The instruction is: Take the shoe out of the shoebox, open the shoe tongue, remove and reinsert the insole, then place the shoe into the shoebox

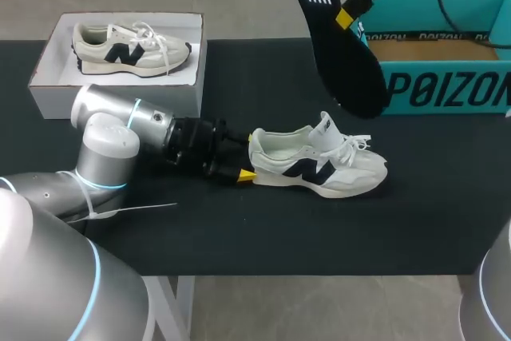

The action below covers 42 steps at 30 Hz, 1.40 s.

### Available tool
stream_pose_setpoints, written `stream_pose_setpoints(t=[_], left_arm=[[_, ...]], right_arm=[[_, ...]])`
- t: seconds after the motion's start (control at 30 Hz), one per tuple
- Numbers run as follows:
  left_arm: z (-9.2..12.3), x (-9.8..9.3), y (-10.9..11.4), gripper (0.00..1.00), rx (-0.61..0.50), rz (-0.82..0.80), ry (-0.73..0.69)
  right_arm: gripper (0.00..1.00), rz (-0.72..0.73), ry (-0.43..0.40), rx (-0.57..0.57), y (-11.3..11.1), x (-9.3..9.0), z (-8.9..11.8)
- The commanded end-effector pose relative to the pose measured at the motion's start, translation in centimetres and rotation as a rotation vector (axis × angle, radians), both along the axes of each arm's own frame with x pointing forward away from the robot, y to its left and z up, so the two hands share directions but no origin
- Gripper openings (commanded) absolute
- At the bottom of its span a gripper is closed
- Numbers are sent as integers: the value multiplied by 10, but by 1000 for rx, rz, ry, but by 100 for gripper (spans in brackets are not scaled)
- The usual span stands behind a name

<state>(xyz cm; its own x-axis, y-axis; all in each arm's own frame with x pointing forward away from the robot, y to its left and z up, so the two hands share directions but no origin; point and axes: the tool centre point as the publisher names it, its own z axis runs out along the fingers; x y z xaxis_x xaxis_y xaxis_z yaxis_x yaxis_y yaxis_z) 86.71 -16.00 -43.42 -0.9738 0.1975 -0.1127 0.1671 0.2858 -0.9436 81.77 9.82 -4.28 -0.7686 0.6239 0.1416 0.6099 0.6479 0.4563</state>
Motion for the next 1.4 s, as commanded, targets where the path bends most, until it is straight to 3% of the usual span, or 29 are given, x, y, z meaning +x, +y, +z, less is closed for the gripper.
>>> stream_pose_setpoints(t=[0.03, 0.27, 0.43, 1.27, 1.4], left_arm=[[-4, 1, -1, 0, -1, 0, -1], [-4, 1, -1, 0, -1, 0, -1], [-4, 1, -1, 0, -1, 0, -1], [-4, 1, -1, 0, -1, 0, -1], [-4, 1, -1, 0, -1, 0, -1]], right_arm=[[0, -33, -51, 38, -13, -28, 12], [0, -47, -69, 72, -18, -35, 21], [0, -34, -78, 115, -20, -31, 24], [0, -34, -78, 115, -20, -31, 24], [0, -18, -87, 136, -29, -24, 30]])
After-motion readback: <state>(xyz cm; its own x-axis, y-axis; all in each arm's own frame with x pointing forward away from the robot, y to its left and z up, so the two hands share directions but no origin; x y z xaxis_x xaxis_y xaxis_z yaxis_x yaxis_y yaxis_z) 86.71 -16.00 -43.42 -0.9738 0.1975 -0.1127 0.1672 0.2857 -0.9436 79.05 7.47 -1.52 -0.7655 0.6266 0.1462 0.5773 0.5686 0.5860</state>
